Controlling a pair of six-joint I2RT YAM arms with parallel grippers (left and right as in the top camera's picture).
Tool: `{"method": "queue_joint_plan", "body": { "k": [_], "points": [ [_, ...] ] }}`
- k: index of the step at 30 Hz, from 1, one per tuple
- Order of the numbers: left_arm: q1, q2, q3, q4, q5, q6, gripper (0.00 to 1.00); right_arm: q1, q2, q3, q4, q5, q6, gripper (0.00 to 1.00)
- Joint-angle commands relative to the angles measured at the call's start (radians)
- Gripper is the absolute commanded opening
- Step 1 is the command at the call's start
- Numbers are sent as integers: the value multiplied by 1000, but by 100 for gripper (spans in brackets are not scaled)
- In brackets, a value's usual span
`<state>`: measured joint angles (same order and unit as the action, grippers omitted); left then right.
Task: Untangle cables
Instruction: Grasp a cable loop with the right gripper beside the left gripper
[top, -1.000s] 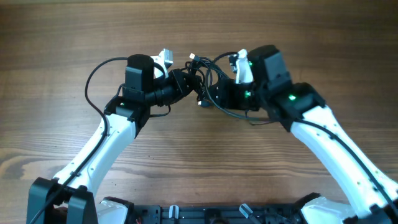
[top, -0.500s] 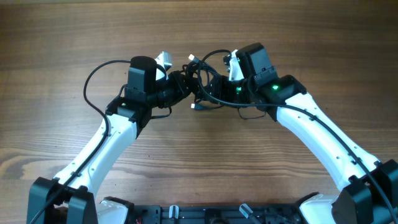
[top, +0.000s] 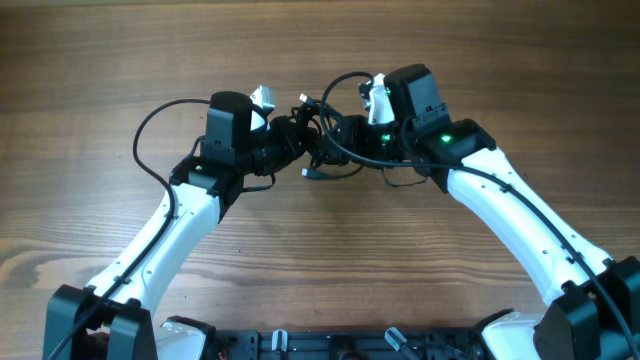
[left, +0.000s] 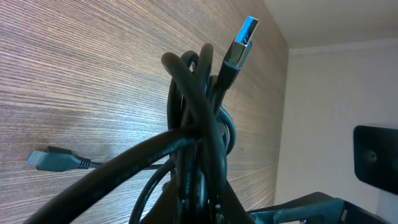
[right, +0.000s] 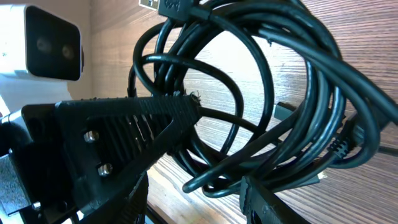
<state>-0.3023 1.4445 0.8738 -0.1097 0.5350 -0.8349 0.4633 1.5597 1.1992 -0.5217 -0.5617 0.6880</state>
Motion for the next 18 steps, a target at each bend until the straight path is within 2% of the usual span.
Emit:
{"method": "queue_joint_plan", "body": {
  "k": [1,14,18],
  "points": [
    [-6,-23,20,3,-2,19,4,-3,7,1,13,-23,22,51],
    [-30,-23,20,-2,-3,7,4,-2,8,1,13,-13,19,53],
    [-30,-23,21,0,-2,-50,4,-2,8,1,13,-4,19,53]
  ]
}}
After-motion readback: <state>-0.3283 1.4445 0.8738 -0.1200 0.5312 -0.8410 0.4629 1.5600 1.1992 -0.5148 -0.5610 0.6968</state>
